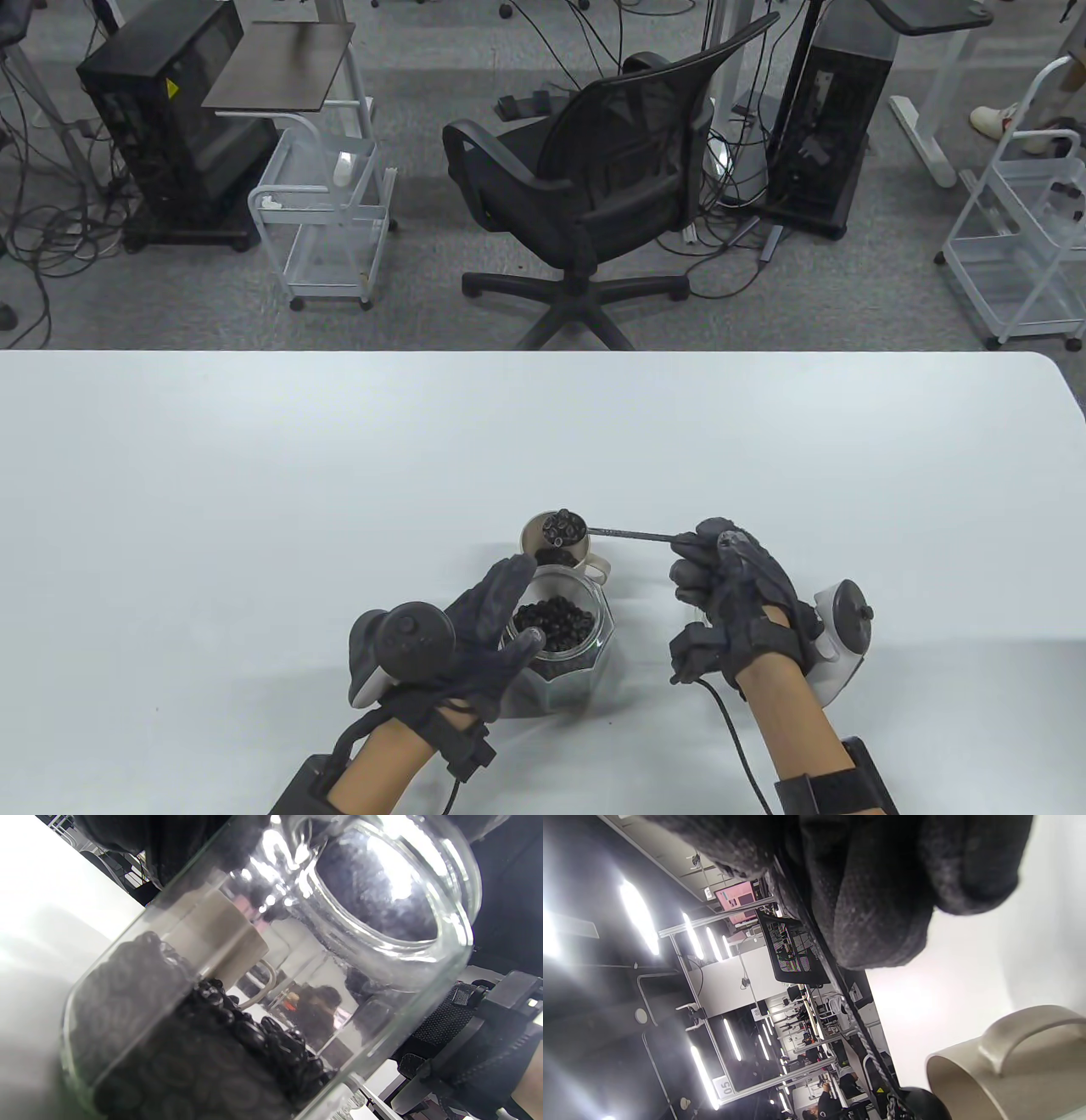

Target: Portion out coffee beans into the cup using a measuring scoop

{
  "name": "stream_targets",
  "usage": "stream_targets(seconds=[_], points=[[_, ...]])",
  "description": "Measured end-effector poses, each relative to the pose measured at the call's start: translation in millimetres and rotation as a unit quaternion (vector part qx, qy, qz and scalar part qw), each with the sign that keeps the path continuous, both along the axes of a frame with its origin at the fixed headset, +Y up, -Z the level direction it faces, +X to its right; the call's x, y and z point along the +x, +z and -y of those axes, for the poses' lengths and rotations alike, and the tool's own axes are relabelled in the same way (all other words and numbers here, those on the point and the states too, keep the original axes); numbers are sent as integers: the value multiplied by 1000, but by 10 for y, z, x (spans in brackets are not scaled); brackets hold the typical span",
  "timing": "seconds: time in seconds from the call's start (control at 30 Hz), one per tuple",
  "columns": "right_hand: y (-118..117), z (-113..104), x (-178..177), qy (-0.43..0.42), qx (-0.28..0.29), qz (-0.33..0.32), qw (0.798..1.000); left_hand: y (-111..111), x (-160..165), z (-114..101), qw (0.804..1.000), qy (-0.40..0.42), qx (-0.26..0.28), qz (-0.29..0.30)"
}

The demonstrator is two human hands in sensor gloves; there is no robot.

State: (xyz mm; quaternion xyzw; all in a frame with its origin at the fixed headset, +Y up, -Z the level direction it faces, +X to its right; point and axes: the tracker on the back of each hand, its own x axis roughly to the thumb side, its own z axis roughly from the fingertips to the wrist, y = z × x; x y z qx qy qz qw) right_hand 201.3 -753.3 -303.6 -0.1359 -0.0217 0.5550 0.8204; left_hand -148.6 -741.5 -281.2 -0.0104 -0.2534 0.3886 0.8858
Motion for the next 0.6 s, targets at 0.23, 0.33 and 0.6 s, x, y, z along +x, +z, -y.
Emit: stream_targets(seconds=[0.23,0.33,0.6], points=[[-25,-81,-90,88,46,-29,995,0,0,0,1000,-2,-2,1],[-37,-189,-154,162,99,-55,980,-1,1,2,1000,0,-2,1],[66,-599,-475,436,315,-133,832,0,1,2,1000,0,-1,0]])
